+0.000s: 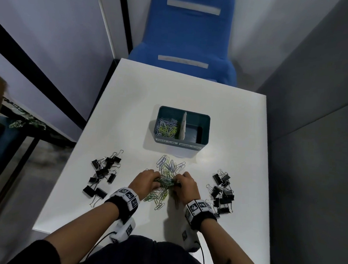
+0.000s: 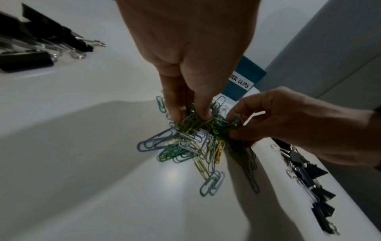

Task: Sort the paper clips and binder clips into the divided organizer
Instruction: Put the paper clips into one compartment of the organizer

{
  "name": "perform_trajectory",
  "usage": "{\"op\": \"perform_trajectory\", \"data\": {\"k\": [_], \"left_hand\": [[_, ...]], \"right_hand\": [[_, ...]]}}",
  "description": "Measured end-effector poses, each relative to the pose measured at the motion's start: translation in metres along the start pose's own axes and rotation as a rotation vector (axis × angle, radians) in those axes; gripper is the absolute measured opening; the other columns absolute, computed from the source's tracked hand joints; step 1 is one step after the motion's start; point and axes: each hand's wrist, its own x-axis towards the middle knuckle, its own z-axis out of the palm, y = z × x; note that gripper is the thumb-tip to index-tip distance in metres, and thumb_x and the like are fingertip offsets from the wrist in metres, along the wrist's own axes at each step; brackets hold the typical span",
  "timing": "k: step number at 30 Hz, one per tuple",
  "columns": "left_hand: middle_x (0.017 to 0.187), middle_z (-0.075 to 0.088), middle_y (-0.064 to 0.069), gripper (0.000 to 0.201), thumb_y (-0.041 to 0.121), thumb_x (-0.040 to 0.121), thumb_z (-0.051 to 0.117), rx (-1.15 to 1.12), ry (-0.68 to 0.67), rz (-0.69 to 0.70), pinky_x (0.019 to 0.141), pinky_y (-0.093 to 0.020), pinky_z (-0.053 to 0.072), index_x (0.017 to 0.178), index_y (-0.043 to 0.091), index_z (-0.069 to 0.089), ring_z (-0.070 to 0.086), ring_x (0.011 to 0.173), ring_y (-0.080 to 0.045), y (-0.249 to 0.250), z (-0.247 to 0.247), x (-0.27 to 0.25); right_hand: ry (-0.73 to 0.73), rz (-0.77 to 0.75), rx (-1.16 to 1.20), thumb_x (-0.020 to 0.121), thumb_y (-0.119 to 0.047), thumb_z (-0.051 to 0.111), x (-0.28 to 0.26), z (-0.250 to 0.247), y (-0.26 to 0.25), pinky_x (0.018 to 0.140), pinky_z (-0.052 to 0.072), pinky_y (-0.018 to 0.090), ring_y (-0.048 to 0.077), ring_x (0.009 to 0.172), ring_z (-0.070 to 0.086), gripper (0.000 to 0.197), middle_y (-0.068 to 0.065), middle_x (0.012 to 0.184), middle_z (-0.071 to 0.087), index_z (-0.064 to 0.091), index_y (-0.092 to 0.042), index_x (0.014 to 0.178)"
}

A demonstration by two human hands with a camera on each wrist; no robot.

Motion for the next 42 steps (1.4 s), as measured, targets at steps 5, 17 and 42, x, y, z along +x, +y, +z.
{"op": "perform_trajectory", "data": {"k": [5, 17, 42], "left_hand": [[0.079, 0.065, 0.003, 0.005, 0.015, 0.085, 0.068, -0.108, 0.093, 0.044, 0.067, -0.031, 0.051, 0.086, 0.017, 0.072, 0.060, 0.070, -0.012, 0.004, -0.014, -0.005], [0.078, 0.068, 0.003, 0.010, 0.018, 0.089, 0.066, -0.264, 0.410, 0.176, 0.065, -0.022, 0.055, 0.093, 0.012, 0.072, 0.063, 0.067, -0.006, 0.087, -0.127, 0.028], [0.136, 0.034, -0.007, 0.078, 0.046, 0.079, 0.066, 0.203, -0.038, -0.156, 0.090, -0.041, 0.046, 0.143, 0.019, 0.031, 0.036, 0.122, -0.028, -0.013, -0.006, 0.007]], "right_hand": [[0.012, 0.004, 0.045, 0.077, -0.016, 0.071, -0.003, -0.010, 0.006, 0.068, 0.037, 0.025, 0.029, 0.083, 0.059, 0.016, 0.010, 0.090, 0.063, 0.075, -0.018, 0.093], [0.078, -0.057, 0.053, 0.074, -0.010, 0.076, -0.022, -0.041, -0.007, 0.078, 0.052, 0.027, 0.018, 0.079, 0.066, 0.014, 0.002, 0.084, 0.075, 0.078, -0.018, 0.085], [0.081, -0.130, -0.124, 0.080, -0.026, 0.073, 0.067, -0.138, -0.092, 0.082, 0.055, 0.040, 0.025, 0.095, 0.064, 0.028, 0.005, 0.105, 0.067, 0.066, -0.021, 0.107]]}}
